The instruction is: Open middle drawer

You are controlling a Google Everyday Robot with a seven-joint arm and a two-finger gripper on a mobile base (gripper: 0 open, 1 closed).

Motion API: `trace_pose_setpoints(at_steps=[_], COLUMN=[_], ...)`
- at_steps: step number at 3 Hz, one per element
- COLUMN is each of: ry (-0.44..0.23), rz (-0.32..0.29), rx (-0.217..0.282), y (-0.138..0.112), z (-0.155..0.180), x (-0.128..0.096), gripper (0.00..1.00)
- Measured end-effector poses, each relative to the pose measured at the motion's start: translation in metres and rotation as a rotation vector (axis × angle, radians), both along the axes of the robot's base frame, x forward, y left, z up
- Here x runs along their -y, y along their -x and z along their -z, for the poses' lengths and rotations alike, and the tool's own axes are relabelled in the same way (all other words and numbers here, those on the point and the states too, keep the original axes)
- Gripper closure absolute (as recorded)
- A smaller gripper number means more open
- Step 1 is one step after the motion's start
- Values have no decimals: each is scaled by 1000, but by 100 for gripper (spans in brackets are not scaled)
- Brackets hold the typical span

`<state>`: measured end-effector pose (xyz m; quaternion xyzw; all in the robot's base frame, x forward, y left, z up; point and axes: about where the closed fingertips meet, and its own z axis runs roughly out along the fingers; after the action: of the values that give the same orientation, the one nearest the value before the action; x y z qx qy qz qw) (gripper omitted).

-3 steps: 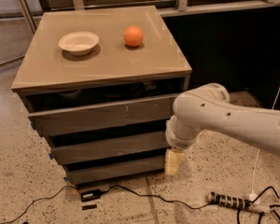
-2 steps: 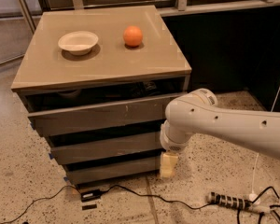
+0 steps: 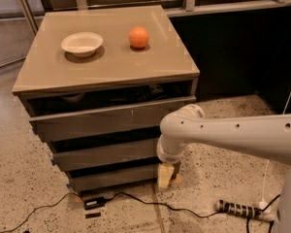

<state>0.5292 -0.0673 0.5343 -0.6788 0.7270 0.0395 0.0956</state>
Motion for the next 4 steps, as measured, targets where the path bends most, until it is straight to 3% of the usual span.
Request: trace_pose_setpoints(at_steps=[1, 2, 4], ry=[-15, -73, -147], rz=[-15, -31, -51], rx=[21, 57, 96], y=[-11, -30, -51], z=[18, 43, 63], x=[-8, -19, -31], gripper=[0, 0, 0])
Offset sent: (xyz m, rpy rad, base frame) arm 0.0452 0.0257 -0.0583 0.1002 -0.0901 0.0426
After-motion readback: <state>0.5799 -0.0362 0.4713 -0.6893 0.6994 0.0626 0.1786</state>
